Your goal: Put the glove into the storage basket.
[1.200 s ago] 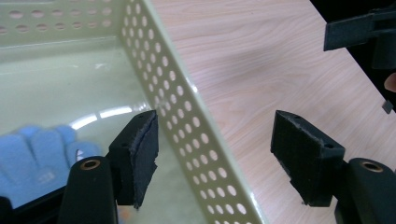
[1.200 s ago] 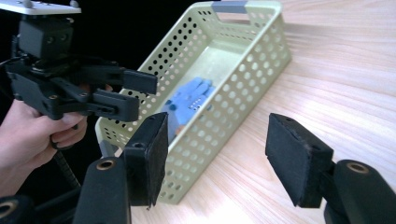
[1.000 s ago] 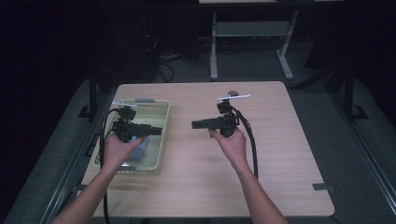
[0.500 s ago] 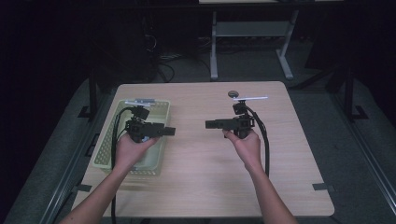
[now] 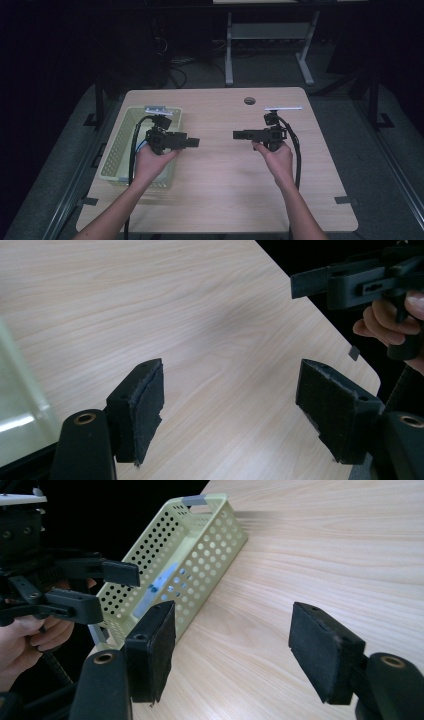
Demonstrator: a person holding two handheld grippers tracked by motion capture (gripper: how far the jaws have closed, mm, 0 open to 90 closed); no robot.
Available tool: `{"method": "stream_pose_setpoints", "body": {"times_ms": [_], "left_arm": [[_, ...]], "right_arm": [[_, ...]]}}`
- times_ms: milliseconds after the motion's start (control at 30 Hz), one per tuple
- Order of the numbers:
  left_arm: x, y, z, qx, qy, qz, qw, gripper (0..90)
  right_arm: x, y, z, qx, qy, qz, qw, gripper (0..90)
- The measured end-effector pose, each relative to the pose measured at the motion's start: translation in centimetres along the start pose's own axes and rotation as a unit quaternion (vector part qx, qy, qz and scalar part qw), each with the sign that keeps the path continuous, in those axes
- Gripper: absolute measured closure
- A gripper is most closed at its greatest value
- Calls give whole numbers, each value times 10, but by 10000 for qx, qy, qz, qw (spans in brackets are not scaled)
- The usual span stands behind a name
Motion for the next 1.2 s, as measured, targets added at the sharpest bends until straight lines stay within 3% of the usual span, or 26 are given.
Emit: {"method": "stream_pose_setpoints", "body": {"times_ms": [500,1200], "left_arm": [[-22,17,-2,-50,-65,-148,9999,252],[-45,38,-10,-170,-124,-289,9994,247]], "right_arm": [[25,21,-4,-69,83,-198,9997,314],[46,51,-20,-231,96,-337,9991,297]]}}
Point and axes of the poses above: each handheld gripper's, and its own axes: x roughly backward along the jaws, z roughly out of its top, y roughly to its right, the point moved 9 cm from there along -x, roughly forward along the jaws, and after that the axes turned 9 degrees about -x, right-handed, at the moved point
